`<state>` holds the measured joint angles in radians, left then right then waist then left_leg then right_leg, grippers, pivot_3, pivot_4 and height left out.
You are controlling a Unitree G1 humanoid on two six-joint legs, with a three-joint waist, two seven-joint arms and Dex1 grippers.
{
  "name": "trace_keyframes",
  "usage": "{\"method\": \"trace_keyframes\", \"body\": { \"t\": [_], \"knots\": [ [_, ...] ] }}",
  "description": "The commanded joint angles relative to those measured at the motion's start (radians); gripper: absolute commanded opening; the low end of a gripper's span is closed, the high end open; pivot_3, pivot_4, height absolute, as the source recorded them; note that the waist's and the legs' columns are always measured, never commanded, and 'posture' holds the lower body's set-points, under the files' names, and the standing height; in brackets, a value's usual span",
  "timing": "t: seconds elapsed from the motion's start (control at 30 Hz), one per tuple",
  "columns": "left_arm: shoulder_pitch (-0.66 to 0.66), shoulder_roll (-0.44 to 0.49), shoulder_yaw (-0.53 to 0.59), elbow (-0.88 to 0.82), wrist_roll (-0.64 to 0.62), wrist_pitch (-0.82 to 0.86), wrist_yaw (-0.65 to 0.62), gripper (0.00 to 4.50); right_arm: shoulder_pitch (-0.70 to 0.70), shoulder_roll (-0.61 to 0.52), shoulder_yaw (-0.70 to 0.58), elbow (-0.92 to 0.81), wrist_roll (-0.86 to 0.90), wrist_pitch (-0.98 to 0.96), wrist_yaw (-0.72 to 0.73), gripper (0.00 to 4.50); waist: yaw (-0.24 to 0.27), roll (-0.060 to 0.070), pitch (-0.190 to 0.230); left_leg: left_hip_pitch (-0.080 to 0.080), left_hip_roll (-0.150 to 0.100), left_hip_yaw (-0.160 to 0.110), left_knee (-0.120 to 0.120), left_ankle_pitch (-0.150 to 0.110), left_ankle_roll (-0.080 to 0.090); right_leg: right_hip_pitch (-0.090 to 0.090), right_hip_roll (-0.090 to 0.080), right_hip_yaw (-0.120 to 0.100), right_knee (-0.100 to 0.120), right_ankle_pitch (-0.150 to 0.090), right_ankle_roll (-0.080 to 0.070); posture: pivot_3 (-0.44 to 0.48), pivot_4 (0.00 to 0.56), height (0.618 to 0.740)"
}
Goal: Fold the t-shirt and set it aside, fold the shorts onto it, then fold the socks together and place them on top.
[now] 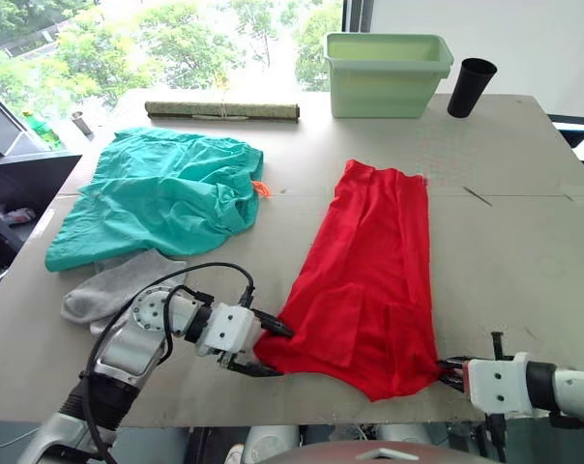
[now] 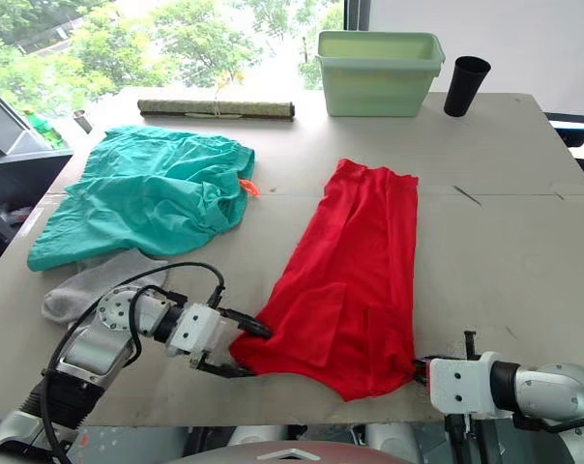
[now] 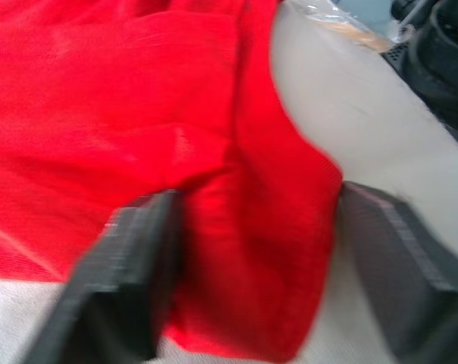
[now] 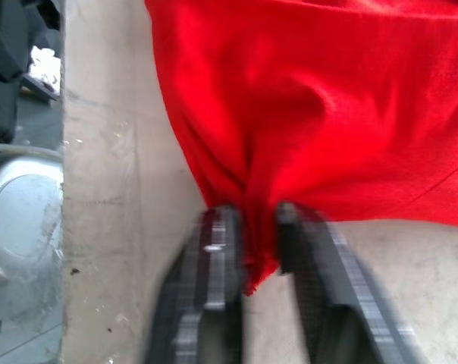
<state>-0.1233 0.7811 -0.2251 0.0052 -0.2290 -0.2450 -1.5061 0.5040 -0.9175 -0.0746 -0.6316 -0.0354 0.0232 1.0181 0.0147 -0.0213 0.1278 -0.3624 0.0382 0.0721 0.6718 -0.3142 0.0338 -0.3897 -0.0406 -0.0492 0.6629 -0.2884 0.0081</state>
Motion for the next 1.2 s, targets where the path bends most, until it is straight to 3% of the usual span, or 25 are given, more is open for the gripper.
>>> {"method": "trace_keyframes", "body": {
  "t": [0.03,0.1,0.17,0.3,0.4,0.5,0.6,0.73,0.83,0.93,1.03,1.1,1.2],
  "knots": [
    [0.026,0.033,-0.008,-0.053,-0.031,0.107,-0.002,1.63,0.007,0.001,-0.065,-0.106,0.126,0.146,0.014,0.00,0.000,0.001,0.000,0.000,0.000,0.000,0.000,0.000,0.000,0.000,0.000,0.000,0.000,0.000,0.000,0.000,0.150,0.740],
    [0.038,0.059,0.002,-0.097,-0.083,0.178,-0.023,0.65,0.019,-0.006,-0.117,-0.161,0.197,0.239,0.024,0.00,-0.001,0.001,0.000,0.000,0.000,0.000,0.000,0.000,0.000,0.000,0.000,0.000,0.000,0.000,0.000,0.000,0.150,0.740],
    [0.051,0.085,0.014,-0.148,-0.149,0.271,-0.035,0.14,0.020,-0.011,-0.163,-0.204,0.254,0.314,0.027,0.00,-0.001,0.001,0.000,0.000,0.000,0.000,0.000,0.000,0.000,0.000,0.000,0.000,0.000,0.000,0.000,0.000,0.150,0.740],
    [0.044,0.164,0.063,-0.303,-0.374,0.612,-0.016,0.14,-0.006,-0.034,-0.285,-0.310,0.434,0.524,0.033,0.00,0.000,0.001,0.000,-0.001,0.001,-0.001,0.000,0.000,0.000,0.000,-0.001,-0.001,0.001,0.000,0.000,0.000,0.150,0.740],
    [-0.089,0.182,0.107,-0.337,-0.596,0.921,0.046,0.14,-0.070,-0.069,-0.378,-0.346,0.616,0.701,0.011,0.00,0.004,0.000,0.001,-0.002,0.000,-0.003,0.001,0.000,0.000,0.000,-0.003,-0.003,0.001,0.000,0.000,0.000,0.150,0.740],
    [-0.223,0.159,0.118,-0.288,-0.678,1.083,0.090,0.14,-0.159,-0.119,-0.405,-0.320,0.722,0.814,-0.010,0.00,0.002,0.000,0.002,0.000,-0.001,-0.005,0.002,0.000,0.000,0.003,-0.002,-0.004,0.001,0.000,0.000,0.000,0.150,0.740],
    [-0.385,0.123,0.067,-0.165,-0.662,1.194,0.076,0.14,-0.325,-0.195,-0.319,-0.216,0.773,0.918,-0.042,0.00,0.000,-0.001,0.002,0.000,-0.001,-0.005,0.002,0.000,0.000,0.003,0.002,-0.004,0.001,0.000,0.000,0.000,0.150,0.740],
    [-0.512,0.047,0.006,-0.015,-0.574,1.209,0.076,0.14,-0.513,-0.259,-0.138,-0.089,0.736,0.957,-0.052,0.00,-0.001,0.000,0.003,0.000,-0.002,-0.005,0.002,0.000,0.000,0.003,0.005,-0.002,0.000,0.000,0.000,0.000,0.150,0.740],
    [-0.658,-0.109,-0.049,0.377,-0.395,1.082,0.140,0.14,-0.834,-0.177,0.132,0.212,0.620,1.021,-0.066,0.00,-0.002,-0.001,0.002,-0.003,-0.002,-0.006,0.003,0.000,0.000,0.000,0.006,0.002,0.000,0.000,0.000,0.000,0.150,0.740],
    [-0.739,-0.197,-0.039,0.614,-0.313,1.046,0.183,0.14,-1.012,-0.079,0.219,0.399,0.592,1.114,-0.103,0.00,-0.003,-0.002,0.003,-0.006,-0.009,-0.006,0.007,0.000,0.001,-0.003,0.007,0.003,0.001,0.001,-0.001,0.000,0.150,0.740],
    [-0.807,-0.250,0.000,0.789,-0.268,1.064,0.233,0.00,-1.061,-0.055,0.220,0.446,0.611,1.174,-0.091,1.02,-0.002,-0.001,0.003,-0.017,-0.006,-0.009,0.012,0.000,0.001,-0.012,0.005,0.003,0.004,0.001,0.000,0.000,0.150,0.740],
    [-0.817,-0.252,0.008,0.824,-0.247,1.081,0.229,0.00,-1.054,-0.034,0.178,0.443,0.621,1.219,-0.129,2.02,-0.003,-0.001,0.003,-0.025,-0.006,-0.010,0.015,0.000,0.001,-0.020,0.003,0.001,0.012,0.001,0.000,0.000,0.150,0.740],
    [-0.809,-0.244,0.058,0.805,-0.263,1.129,0.221,1.12,-1.003,-0.031,0.094,0.347,0.658,1.269,-0.164,3.46,-0.003,-0.001,0.002,-0.025,-0.007,-0.011,0.014,0.000,0.001,-0.022,-0.003,0.000,0.014,0.001,0.000,0.000,0.150,0.740]
  ]
}}
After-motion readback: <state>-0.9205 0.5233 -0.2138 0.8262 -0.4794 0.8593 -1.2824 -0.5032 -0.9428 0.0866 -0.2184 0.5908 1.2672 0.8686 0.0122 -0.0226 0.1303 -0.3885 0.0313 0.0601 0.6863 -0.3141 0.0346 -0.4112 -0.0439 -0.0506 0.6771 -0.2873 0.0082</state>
